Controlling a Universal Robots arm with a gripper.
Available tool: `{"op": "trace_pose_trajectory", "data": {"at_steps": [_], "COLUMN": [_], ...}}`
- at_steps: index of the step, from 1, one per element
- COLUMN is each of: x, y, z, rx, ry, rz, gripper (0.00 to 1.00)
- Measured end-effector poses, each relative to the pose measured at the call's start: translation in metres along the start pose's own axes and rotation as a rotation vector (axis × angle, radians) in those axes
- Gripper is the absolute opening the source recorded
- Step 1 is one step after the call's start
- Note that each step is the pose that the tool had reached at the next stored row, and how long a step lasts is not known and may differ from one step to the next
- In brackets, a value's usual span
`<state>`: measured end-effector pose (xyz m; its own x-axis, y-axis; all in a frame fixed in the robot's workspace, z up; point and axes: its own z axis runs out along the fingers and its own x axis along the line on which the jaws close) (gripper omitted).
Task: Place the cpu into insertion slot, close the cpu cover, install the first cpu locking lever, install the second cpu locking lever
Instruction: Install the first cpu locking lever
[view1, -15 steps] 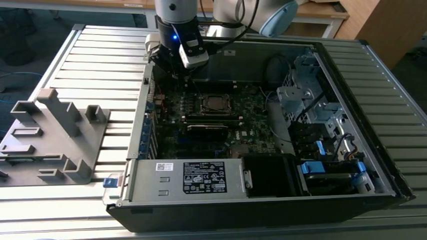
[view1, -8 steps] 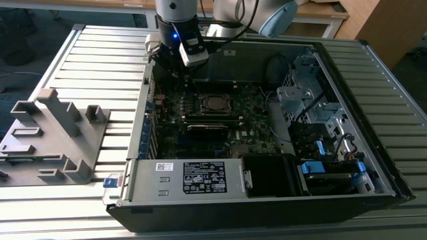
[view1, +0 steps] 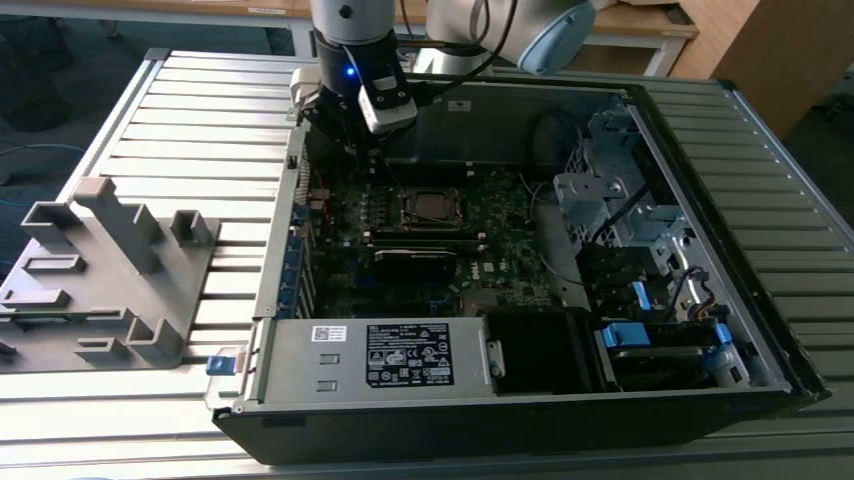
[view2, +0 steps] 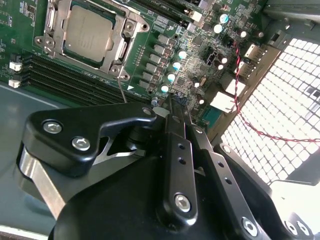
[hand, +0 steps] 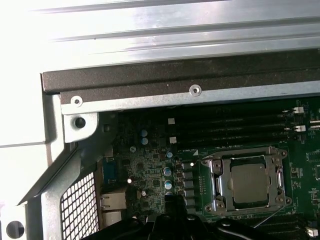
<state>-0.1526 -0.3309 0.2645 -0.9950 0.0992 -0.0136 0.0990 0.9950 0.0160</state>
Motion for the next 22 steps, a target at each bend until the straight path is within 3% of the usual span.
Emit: {"op": "trace_pose_trajectory", "data": {"at_steps": [11, 12, 14, 16, 17, 18, 20, 22], "x": [0.0, 0.0, 0.0, 0.0, 0.0, 0.0, 0.0, 0.0], "y": [-0.0001, -0.0001, 0.0, 0.0, -0.0001, -0.0001, 0.0, 0.0], "z": [0.0027, 0.0028, 0.0029, 0.0029, 0.0029, 0.0031, 0.003, 0.003], "rx": [-0.0005, -0.0071, -0.0402, -0.0481, -0.0586, -0.0747, -0.0879, -0.0901], "ry": [0.0003, 0.0009, 0.004, 0.0048, 0.0059, 0.0072, 0.0088, 0.0089], "rz": [0.0, 0.0, 0.001, 0.001, 0.001, 0.001, 0.001, 0.001], "gripper": [0.11, 0.11, 0.11, 0.11, 0.11, 0.11, 0.11, 0.11]}}
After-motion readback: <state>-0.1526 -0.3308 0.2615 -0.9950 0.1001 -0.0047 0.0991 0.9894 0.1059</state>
